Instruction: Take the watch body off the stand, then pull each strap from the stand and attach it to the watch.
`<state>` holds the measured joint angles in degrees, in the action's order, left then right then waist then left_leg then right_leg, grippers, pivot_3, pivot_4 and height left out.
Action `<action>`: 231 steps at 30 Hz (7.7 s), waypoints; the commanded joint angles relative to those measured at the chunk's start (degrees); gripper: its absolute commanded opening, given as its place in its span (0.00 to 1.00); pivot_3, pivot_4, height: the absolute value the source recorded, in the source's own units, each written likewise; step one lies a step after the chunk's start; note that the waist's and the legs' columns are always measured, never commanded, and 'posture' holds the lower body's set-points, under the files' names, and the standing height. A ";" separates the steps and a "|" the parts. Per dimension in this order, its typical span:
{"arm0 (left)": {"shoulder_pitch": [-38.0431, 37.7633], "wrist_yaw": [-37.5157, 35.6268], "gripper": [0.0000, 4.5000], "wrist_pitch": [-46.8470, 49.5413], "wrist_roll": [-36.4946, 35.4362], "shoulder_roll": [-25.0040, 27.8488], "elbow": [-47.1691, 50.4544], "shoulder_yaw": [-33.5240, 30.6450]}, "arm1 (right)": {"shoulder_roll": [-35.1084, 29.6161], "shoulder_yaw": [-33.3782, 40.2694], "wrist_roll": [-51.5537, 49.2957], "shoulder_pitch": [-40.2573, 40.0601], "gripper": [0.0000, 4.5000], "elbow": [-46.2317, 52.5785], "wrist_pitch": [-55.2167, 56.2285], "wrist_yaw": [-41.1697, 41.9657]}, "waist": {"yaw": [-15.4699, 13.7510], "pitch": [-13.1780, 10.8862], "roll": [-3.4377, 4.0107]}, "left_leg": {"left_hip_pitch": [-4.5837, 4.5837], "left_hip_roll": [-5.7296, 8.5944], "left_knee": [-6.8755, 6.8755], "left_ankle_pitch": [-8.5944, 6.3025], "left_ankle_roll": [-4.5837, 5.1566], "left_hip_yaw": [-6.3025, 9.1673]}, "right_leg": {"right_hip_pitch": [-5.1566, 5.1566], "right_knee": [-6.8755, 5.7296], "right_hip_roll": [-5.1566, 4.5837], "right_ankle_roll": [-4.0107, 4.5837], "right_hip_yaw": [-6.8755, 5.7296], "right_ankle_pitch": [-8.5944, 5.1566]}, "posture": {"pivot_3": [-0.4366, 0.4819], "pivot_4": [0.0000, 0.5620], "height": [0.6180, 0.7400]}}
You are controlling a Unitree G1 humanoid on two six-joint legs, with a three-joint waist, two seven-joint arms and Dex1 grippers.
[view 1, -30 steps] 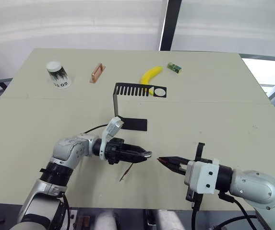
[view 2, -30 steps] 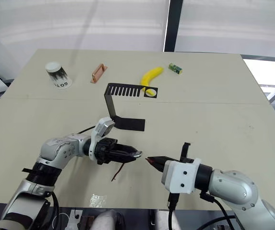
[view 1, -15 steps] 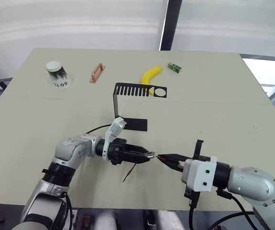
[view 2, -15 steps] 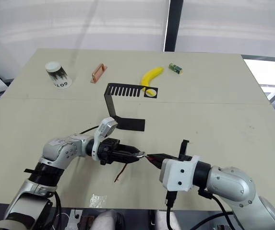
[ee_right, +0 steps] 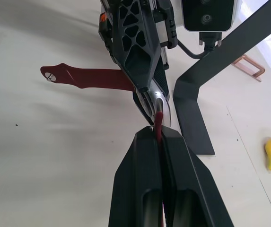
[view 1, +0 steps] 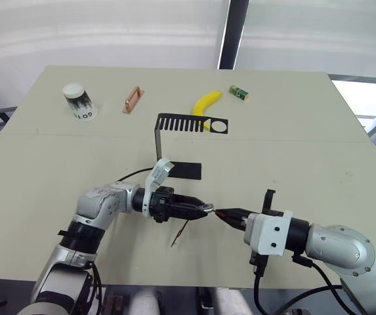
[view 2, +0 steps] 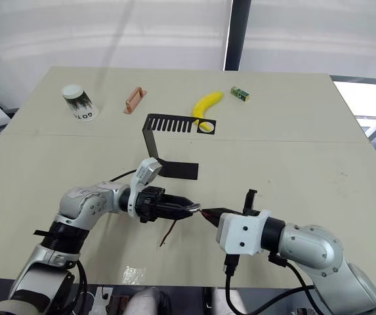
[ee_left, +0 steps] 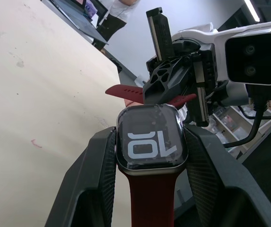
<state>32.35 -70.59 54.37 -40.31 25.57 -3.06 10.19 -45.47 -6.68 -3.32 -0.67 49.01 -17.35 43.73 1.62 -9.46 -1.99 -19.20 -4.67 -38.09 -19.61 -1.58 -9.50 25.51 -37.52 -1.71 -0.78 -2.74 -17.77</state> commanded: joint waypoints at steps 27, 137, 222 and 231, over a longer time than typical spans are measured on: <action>-0.92 1.26 0.36 -1.65 0.01 -0.84 2.27 0.46 | 0.35 0.21 0.20 -0.96 0.00 0.78 2.17 0.10 | 0.00 0.00 0.00 | 0.00 0.00 0.00 0.00 0.00 0.00 | 0.00 0.00 0.00 0.00 0.00 0.00 | 0.48 0.27 0.91; -2.18 7.39 0.36 2.63 1.99 -3.38 11.03 4.40 | 4.33 -9.61 8.71 8.77 0.00 -0.77 -7.60 0.62 | 0.02 0.00 0.00 | 0.00 -0.01 0.00 0.00 0.00 0.00 | 0.00 0.00 -0.02 0.00 0.00 0.00 | 0.48 0.27 0.91; -2.85 8.52 0.36 0.55 3.89 -4.15 11.27 6.59 | 4.79 -11.67 8.69 9.59 0.00 -0.74 -12.13 1.60 | 0.03 0.00 0.00 | -0.01 -0.01 0.02 0.00 0.00 0.01 | 0.01 0.01 -0.03 0.00 0.00 0.00 | 0.48 0.27 0.91; -2.88 8.60 0.36 0.61 3.95 -4.20 11.34 6.62 | 4.79 -11.88 8.87 9.62 0.00 -0.85 -12.38 1.57 | 0.03 0.00 0.00 | -0.01 -0.01 0.03 0.00 0.00 0.01 | 0.01 0.01 -0.03 0.00 0.00 0.00 | 0.48 0.27 0.91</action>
<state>29.22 -60.85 55.31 -35.08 24.14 3.83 12.27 -42.39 -17.41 6.73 7.88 45.32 -31.41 45.44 1.64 -9.46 -1.99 -19.21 -4.68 -38.07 -19.61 -1.58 -9.49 25.53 -37.51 -1.73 -0.77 -2.74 -17.77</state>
